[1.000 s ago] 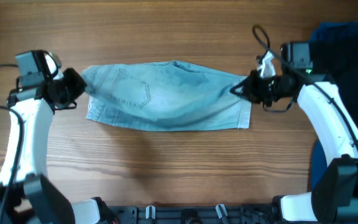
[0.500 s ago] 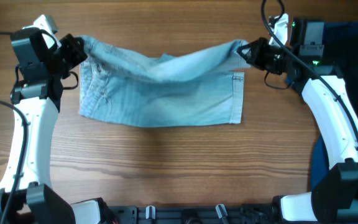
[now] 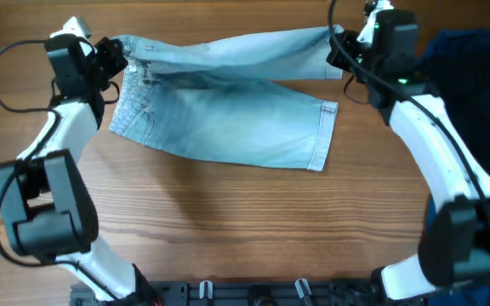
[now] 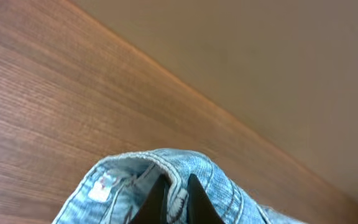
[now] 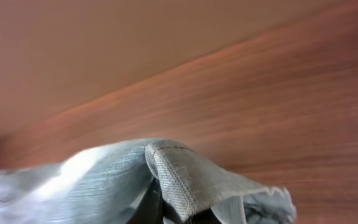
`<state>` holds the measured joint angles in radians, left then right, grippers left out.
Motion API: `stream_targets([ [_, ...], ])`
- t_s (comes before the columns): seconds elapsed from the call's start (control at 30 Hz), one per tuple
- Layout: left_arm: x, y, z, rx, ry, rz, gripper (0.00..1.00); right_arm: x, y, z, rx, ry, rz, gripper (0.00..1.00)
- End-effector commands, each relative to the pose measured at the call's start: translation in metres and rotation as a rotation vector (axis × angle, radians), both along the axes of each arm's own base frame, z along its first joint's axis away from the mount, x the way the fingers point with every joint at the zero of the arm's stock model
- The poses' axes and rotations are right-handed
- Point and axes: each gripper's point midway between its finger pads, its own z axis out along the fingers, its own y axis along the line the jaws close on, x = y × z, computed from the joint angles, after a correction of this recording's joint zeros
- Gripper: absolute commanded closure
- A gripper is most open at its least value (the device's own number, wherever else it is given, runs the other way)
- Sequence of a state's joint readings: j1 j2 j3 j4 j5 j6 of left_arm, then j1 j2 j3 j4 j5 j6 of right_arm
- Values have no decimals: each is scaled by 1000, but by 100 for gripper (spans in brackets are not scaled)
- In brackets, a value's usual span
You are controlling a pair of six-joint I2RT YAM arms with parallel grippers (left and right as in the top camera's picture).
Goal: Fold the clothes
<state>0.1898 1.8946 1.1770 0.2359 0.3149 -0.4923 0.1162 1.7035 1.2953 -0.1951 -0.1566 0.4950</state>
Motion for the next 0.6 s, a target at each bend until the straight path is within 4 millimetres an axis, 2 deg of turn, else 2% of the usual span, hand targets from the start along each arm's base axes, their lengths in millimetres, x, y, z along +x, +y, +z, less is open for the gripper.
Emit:
stream_targets([
  [0.0, 16, 7, -1, -16, -47, 39, 92, 23, -22, -46, -55, 51, -126, 95],
  [0.07, 20, 4, -10, -15, -50, 31, 78, 34, -21, -74, -58, 66, -126, 87],
  [0.13, 22, 2, -16, -15, -53, 27, 66, 43, -20, -92, -60, 63, -125, 77],
  [0.17, 24, 1, -18, -14, -59, 25, 55, 47, -19, -100, -61, 60, -124, 68],
  [0.2, 26, 1, -19, -12, -69, 23, 52, 51, -20, -105, -63, 54, -123, 54],
  [0.23, 28, 0, -19, -10, -83, 22, 43, 55, -20, -111, -78, 40, -112, 43],
  [0.27, 31, 0, -19, -7, -101, 21, 23, 59, -20, -114, -98, 21, -97, 36],
  [0.3, 33, 0, -17, -5, -115, 20, 17, 63, -20, -114, -119, -1, -81, 30],
  [0.37, 36, 1, -10, 0, -143, 18, 15, 68, -17, -110, -152, -45, -49, 24],
  [0.4, 38, -1, -2, -1, -161, -1, 15, 71, -14, -101, -160, -78, -23, 20],
  [0.47, 43, -10, 19, -25, -200, -77, 17, 72, -8, -81, -157, -121, 15, 12],
  [0.57, 37, -20, 62, -63, -201, -162, 28, 66, 0, -43, -165, -173, 73, 5],
])
